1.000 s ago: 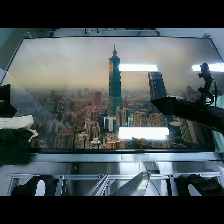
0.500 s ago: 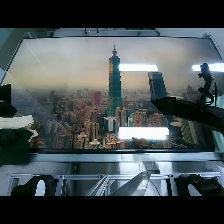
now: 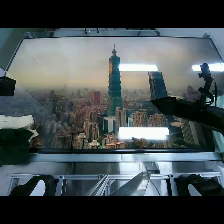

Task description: Fold the shirts.

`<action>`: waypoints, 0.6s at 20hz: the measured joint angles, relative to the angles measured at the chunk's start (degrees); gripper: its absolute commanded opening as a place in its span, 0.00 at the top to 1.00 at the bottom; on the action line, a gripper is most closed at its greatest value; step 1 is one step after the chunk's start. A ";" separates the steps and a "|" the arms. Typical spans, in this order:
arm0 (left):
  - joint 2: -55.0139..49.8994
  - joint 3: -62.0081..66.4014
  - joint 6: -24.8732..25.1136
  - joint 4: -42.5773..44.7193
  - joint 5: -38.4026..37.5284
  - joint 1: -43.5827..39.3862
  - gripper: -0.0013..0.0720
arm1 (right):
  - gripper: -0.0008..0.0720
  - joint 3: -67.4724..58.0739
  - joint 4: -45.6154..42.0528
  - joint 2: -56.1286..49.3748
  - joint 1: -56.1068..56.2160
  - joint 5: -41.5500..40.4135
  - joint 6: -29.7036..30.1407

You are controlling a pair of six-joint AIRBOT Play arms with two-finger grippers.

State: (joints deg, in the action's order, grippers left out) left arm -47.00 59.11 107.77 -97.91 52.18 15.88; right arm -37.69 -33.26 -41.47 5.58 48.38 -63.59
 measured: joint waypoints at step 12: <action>-39.32 19.96 -8.83 8.11 29.35 8.07 0.00 | 0.96 0.00 0.04 0.00 0.00 -0.13 0.00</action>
State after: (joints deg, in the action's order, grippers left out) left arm -86.32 79.07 98.94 -89.80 81.54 23.94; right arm -37.69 -33.21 -41.47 5.58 48.25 -63.59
